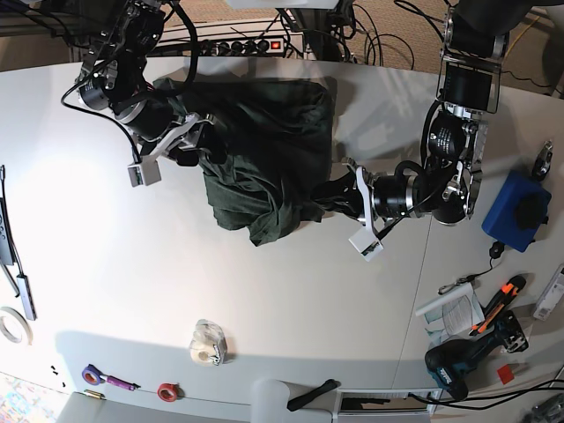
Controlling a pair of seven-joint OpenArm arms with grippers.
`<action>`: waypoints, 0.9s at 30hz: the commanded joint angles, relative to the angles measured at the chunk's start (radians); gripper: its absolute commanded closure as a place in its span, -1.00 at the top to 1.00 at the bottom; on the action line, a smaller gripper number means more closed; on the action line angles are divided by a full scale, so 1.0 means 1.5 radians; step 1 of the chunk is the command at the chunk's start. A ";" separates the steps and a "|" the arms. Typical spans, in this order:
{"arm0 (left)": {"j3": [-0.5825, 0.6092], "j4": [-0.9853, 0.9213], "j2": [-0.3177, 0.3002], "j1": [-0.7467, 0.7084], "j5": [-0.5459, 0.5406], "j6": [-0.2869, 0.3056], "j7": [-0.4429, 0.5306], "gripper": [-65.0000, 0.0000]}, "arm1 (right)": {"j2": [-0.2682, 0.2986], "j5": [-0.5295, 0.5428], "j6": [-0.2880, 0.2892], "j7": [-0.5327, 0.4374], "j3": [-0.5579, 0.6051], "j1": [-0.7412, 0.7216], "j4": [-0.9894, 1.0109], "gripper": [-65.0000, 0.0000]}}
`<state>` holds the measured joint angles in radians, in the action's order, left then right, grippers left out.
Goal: Layout the t-shirt on the table in an organized manner, then fold the t-shirt properly
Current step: 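Fold the lifted end over the shirt toward the left gripper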
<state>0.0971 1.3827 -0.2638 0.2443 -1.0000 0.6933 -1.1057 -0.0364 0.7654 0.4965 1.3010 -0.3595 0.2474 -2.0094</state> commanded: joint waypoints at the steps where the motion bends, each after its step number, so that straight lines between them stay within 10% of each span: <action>1: -0.002 0.011 -0.003 0.016 -0.017 0.003 0.015 -0.83 | 0.002 0.016 0.006 -0.009 0.010 -0.004 -0.012 0.13; 6: -0.002 0.011 -0.003 0.016 -0.017 0.003 0.015 -0.83 | 0.002 -0.034 0.005 -0.009 0.088 -0.004 -0.012 0.01; 11: -0.002 0.011 -0.003 0.016 -0.017 0.003 0.015 -0.83 | 0.002 -0.065 0.005 -0.009 0.162 -0.005 -0.012 -1.00; 27: -0.002 0.011 -0.003 0.016 -0.017 0.003 0.017 -0.83 | -0.006 -0.124 0.005 -0.084 0.354 -0.010 -0.151 -1.00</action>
<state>0.0971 1.3827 -0.2638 0.2443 -1.0000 0.6933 -1.1049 -0.0387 0.5526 0.4980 1.2083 0.1696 0.2386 -2.2189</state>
